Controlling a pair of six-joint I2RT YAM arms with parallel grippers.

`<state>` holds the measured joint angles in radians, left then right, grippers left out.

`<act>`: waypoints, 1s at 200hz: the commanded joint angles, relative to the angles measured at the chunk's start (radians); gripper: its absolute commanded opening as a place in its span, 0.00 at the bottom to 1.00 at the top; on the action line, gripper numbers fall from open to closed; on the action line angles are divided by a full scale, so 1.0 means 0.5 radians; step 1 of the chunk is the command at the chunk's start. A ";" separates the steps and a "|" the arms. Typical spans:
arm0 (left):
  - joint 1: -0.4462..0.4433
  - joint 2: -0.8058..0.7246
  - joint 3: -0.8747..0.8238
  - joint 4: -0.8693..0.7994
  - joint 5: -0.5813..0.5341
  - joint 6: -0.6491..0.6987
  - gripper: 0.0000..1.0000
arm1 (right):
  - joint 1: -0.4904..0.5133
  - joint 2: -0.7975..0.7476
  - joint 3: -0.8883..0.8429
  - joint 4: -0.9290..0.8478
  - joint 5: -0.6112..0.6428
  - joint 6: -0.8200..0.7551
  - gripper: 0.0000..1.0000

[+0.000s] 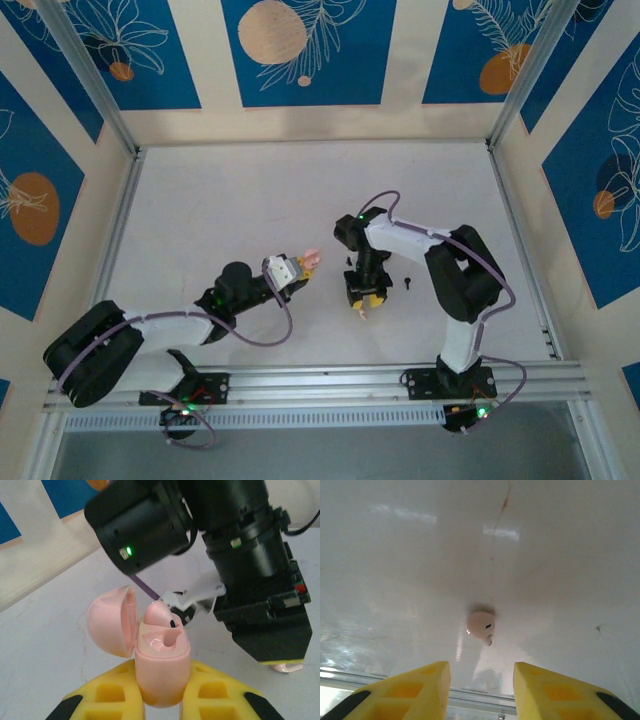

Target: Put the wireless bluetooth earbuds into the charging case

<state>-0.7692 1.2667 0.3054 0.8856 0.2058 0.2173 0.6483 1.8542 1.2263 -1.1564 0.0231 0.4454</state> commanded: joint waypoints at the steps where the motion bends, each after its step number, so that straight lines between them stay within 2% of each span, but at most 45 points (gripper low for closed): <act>1: 0.018 -0.056 0.006 -0.045 -0.028 0.037 0.14 | 0.022 0.052 0.059 -0.047 -0.069 -0.110 0.38; 67: 0.019 -0.076 0.012 -0.083 -0.032 0.033 0.14 | 0.056 0.198 0.046 0.045 -0.074 -0.139 0.37; 162: 0.018 -0.099 0.027 -0.144 -0.028 0.035 0.14 | 0.056 0.257 -0.010 0.112 -0.016 -0.126 0.30; 200: 0.019 -0.096 0.030 -0.167 -0.028 0.040 0.14 | 0.047 0.187 -0.030 0.119 0.029 -0.084 0.24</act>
<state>-0.7692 1.2339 0.3054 0.8108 0.1997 0.2199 0.6712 1.9545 1.2320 -1.1187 0.0273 0.3920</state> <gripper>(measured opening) 0.149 0.258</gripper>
